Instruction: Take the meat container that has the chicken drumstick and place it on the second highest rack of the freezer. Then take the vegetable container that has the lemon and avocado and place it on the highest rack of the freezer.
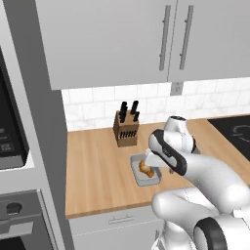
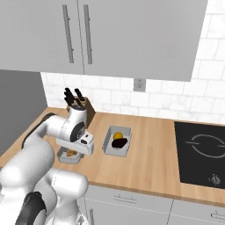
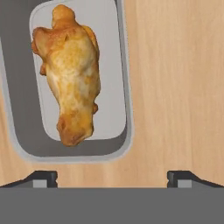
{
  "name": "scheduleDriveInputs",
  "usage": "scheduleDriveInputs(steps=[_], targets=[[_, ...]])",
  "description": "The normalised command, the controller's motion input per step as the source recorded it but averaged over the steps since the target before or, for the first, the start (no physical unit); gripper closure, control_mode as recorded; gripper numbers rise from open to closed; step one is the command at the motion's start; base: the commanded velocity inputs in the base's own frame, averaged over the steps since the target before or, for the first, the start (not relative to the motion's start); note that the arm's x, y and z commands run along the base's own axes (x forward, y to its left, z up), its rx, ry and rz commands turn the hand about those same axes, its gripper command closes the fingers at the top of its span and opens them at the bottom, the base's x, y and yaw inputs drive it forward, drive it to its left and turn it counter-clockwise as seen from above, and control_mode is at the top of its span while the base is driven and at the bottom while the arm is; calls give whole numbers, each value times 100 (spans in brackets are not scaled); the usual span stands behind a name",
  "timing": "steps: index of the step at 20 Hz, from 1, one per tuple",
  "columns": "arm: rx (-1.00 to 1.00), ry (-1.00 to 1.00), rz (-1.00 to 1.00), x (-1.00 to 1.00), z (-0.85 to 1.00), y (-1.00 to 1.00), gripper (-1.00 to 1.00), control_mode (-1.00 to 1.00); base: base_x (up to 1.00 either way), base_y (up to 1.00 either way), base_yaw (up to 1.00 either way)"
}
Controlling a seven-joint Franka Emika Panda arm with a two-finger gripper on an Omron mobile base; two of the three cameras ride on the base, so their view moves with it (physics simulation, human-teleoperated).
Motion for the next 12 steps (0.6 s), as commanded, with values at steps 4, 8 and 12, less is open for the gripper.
scheduleDriveInputs(steps=[4,8,12], targets=[[0,0,0,16,-32,-13,-100,-100,0,0,0],[0,0,0,19,-24,-2,-100,-100,0,0,0],[0,0,0,11,-24,0,-100,-100,0,0,0]])
